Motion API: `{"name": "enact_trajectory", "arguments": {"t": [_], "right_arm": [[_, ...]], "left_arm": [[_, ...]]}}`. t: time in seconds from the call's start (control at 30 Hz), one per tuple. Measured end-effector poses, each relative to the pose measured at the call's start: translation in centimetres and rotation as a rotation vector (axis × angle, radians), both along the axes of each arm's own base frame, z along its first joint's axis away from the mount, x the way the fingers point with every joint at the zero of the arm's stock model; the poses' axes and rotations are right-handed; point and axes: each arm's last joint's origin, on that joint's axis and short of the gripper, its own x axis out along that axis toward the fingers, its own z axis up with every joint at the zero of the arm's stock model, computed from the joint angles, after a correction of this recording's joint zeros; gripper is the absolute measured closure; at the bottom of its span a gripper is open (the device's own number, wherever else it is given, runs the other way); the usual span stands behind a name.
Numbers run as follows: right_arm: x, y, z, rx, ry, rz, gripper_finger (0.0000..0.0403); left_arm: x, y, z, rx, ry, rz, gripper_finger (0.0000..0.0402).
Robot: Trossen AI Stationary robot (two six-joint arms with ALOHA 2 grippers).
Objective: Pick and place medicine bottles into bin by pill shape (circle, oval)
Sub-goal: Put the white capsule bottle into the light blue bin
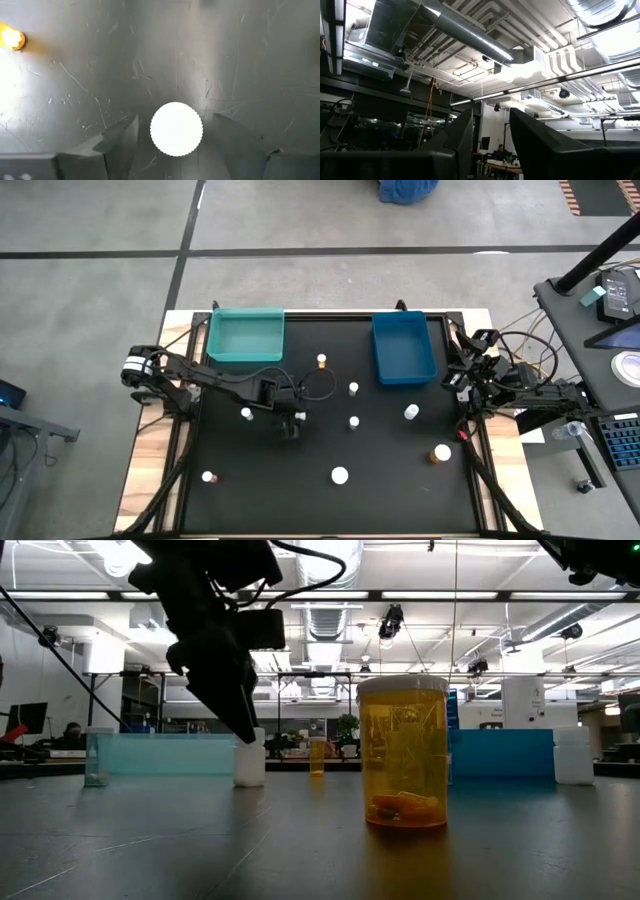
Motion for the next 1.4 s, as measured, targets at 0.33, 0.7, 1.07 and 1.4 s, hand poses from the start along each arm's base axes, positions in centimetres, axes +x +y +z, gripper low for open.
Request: {"name": "enact_trajectory", "arguments": {"t": [0.33,0.7,1.07,1.4], "right_arm": [[0.0,0.0,0.0,0.0,0.0,0.0,0.0282],[0.0,0.0,0.0,0.0,0.001,0.0,0.0282],[0.0,0.0,0.0,-0.001,0.004,-0.001,0.0282],[0.0,0.0,0.0,-0.001,0.004,-0.001,0.0282]], "left_arm": [[0.0,0.0,0.2,-0.007,-0.007,-0.006,0.0284],[-1.7,2.1,7.2,-0.2,-0.353,0.036,0.0287],[-5.1,2.4,15.7,-0.326,-0.985,-0.167,0.0287],[-6.2,1.3,18.7,-0.211,-1.38,-0.713,0.0287]]}}
